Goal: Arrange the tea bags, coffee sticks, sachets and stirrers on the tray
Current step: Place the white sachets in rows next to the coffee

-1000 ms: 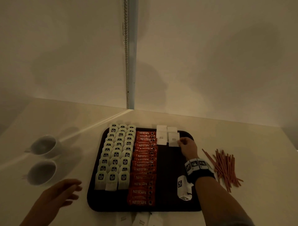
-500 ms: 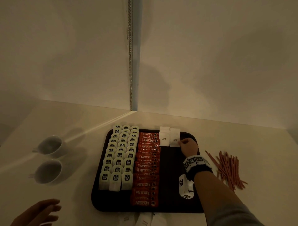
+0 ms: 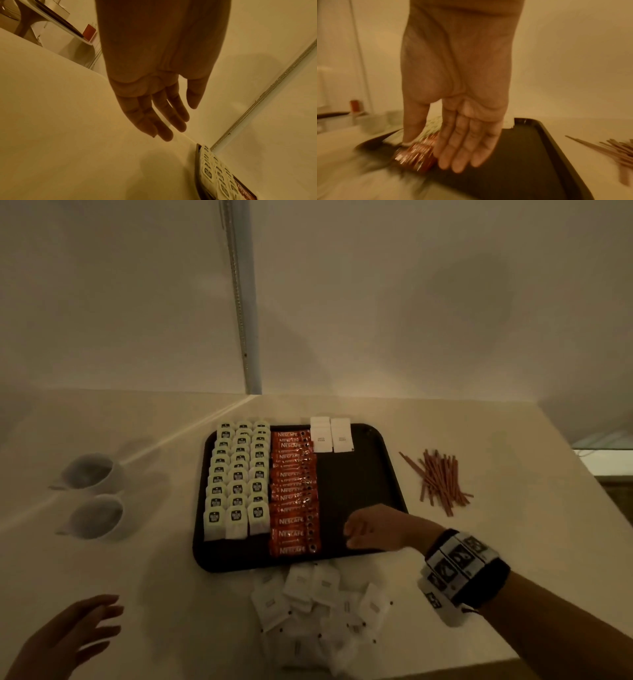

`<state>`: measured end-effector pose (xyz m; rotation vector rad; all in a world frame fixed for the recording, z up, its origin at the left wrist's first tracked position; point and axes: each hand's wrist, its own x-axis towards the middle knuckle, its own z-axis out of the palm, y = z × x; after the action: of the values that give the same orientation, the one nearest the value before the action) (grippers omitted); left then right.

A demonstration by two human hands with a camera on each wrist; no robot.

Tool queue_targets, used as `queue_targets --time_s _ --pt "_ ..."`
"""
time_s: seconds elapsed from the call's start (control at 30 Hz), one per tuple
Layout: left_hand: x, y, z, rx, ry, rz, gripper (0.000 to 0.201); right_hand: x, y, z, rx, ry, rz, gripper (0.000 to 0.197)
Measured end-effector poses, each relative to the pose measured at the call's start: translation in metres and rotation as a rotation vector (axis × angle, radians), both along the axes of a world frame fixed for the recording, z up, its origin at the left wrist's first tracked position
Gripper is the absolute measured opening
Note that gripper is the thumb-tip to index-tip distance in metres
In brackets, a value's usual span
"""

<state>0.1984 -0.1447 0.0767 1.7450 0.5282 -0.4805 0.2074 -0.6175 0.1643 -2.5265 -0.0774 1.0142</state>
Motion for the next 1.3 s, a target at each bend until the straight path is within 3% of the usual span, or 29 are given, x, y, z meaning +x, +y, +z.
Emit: queue_targets --time_s 0.1,0.2,0.3,0.5,0.73,0.9,1.0,1.1,1.3 --pt "-0.012 0.007 -0.009 -0.004 0.008 -0.009 0.023 -0.054 0.008 -0.018 -0.179 0.114 0.063 0.061" --pt "-0.022 0.018 -0.015 0.0 0.025 0.003 0.023 -0.1 0.016 -0.035 -0.219 0.196 -0.092 0.127" --pt "-0.028 0.024 -0.019 -0.012 0.038 0.019 0.025 -0.129 0.033 -0.054 -0.222 0.178 -0.229 0.152" --pt "-0.028 0.031 -0.025 -0.053 0.051 -0.03 0.025 -0.143 0.067 -0.088 -0.284 -0.026 -0.355 0.128" --pt "-0.027 0.046 -0.038 -0.013 0.06 0.048 0.025 -0.129 0.046 -0.079 -0.136 -0.14 -0.396 0.095" --pt "-0.026 0.048 -0.043 -0.034 0.076 0.034 0.024 -0.122 0.038 -0.08 -0.1 -0.127 -0.371 0.102" --pt "-0.027 0.047 -0.045 -0.005 0.084 0.029 0.024 -0.12 0.038 -0.081 -0.143 -0.149 -0.293 0.088" --pt "-0.025 0.05 -0.049 0.007 0.095 0.062 0.025 -0.118 0.03 -0.078 -0.182 -0.175 -0.334 0.071" --pt "-0.02 0.052 -0.055 0.029 0.139 0.073 0.027 -0.119 0.025 -0.078 -0.154 -0.194 -0.303 0.067"
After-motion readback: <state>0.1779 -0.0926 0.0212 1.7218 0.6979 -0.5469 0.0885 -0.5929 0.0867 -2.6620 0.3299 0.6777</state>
